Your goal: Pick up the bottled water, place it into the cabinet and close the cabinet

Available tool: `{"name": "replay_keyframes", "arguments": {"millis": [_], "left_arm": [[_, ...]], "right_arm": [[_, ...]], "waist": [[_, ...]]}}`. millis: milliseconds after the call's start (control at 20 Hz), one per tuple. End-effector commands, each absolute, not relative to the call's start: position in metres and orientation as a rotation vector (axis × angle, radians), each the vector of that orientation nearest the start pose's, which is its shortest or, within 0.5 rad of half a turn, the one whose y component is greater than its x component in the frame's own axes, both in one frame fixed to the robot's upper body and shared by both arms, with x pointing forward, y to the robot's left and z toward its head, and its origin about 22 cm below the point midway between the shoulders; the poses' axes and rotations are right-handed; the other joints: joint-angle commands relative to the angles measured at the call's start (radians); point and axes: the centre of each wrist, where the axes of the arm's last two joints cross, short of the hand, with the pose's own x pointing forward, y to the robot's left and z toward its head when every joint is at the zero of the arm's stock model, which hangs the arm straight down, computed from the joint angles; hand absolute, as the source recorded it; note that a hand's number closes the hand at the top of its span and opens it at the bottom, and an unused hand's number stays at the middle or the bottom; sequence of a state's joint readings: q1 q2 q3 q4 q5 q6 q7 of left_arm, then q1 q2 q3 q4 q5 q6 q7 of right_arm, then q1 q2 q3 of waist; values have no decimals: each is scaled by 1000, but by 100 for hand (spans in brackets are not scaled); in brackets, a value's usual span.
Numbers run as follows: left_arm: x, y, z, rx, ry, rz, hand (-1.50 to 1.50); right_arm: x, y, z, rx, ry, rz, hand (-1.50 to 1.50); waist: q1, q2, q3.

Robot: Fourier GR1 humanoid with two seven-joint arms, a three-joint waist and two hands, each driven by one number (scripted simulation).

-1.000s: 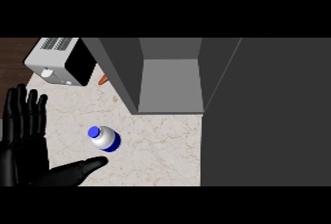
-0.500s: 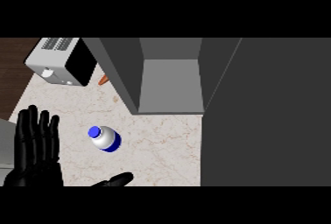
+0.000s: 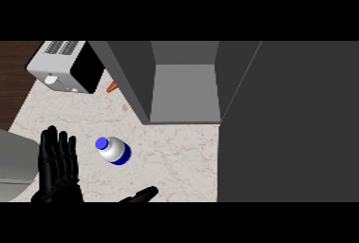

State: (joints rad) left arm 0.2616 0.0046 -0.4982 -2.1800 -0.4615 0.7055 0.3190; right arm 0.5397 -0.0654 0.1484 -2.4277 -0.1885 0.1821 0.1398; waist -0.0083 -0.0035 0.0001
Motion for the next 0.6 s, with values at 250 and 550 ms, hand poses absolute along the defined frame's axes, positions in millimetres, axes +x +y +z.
{"name": "replay_keyframes", "arguments": {"millis": [250, 550], "left_arm": [[159, 171, 56, 505, -1675, 389, -150], [172, 186, 10, 520, -1610, 398, -150]], "right_arm": [[68, -243, 138, 189, -1846, 71, -150], [56, -242, 129, 197, -1848, 85, -150]], "waist": [[-3, 0, -1], [-13, -1, -2]]}}
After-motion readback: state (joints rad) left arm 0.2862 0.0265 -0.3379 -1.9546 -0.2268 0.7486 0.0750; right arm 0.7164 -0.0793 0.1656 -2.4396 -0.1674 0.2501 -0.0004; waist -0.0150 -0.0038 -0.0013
